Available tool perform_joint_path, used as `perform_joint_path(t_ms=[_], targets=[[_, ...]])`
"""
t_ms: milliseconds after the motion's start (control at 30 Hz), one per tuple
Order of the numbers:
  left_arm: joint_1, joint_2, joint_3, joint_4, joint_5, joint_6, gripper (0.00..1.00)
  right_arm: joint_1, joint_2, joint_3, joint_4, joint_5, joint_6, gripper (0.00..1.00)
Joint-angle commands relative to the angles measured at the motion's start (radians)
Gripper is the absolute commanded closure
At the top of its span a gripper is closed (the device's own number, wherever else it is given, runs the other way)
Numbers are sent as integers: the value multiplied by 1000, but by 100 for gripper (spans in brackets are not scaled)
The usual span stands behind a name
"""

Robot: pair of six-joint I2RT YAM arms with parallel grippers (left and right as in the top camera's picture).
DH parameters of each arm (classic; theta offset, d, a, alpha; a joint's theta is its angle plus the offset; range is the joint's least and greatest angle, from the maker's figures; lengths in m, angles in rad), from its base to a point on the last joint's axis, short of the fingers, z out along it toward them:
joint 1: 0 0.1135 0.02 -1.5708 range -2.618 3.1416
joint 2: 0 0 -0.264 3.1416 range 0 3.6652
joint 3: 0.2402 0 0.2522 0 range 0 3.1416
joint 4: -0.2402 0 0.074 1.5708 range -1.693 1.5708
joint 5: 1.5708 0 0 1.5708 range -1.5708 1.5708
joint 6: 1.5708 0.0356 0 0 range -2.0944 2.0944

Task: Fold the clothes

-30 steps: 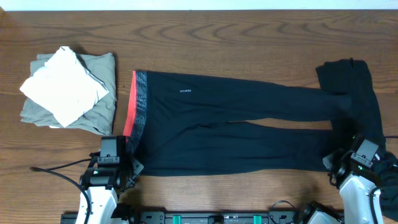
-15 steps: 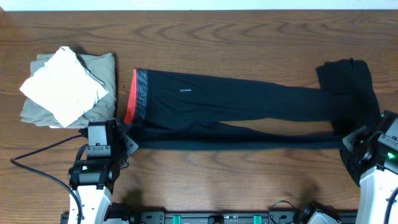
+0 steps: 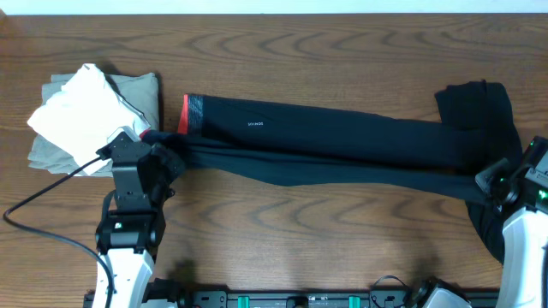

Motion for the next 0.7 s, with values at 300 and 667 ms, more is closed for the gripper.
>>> perform_joint_path(t_ms=[300,667], targets=[[2,188,23,271,19,13,94,37,119,109,95,-7,4,99],[0,341,23,507,26,13,94,115,229,114,272,-6,4,99]])
